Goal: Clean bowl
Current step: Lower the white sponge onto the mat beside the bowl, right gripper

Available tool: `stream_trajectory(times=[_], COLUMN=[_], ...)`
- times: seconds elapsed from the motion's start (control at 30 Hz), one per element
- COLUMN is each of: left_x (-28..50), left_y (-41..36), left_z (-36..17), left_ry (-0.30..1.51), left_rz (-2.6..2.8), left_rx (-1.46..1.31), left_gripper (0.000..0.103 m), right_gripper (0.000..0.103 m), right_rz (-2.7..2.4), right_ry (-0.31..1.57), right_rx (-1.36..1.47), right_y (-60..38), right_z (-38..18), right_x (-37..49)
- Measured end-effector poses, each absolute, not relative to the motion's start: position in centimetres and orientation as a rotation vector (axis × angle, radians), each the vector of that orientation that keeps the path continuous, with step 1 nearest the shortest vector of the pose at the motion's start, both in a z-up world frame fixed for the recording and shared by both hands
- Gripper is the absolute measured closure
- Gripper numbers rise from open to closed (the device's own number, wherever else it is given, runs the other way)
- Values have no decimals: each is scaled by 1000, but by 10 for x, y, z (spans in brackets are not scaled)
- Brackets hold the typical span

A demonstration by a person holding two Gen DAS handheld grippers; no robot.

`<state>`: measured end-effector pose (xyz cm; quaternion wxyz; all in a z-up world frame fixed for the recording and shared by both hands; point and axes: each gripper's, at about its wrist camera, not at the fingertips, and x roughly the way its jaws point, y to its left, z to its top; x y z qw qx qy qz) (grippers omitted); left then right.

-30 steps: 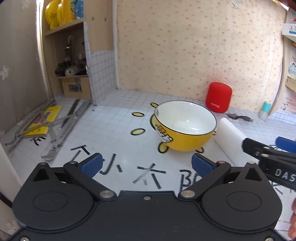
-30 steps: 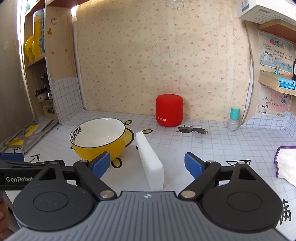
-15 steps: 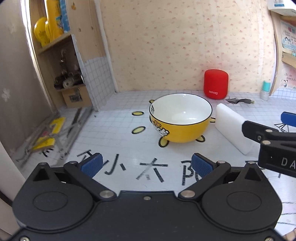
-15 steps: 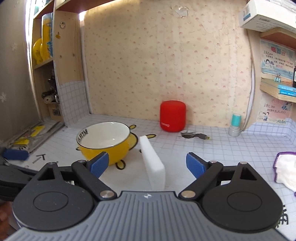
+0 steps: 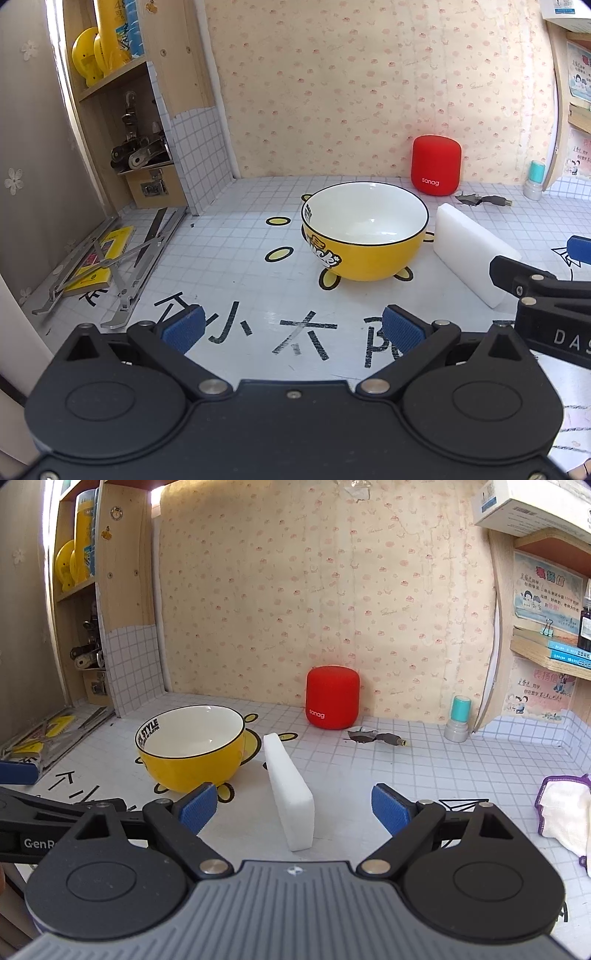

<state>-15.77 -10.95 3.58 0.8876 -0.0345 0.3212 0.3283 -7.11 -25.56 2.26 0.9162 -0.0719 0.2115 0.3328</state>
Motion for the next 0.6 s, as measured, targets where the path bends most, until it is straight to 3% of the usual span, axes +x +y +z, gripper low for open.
stream_trajectory(times=[0.6], left_x=[-158], left_y=[-106], left_z=[37], left_ry=[669], left_rz=[683], left_rx=[-80], left_gripper=[1], right_gripper=[12], right_rz=[675], right_ry=[454], right_rx=[-144], right_y=[-251], right_z=[25], right_x=[-70])
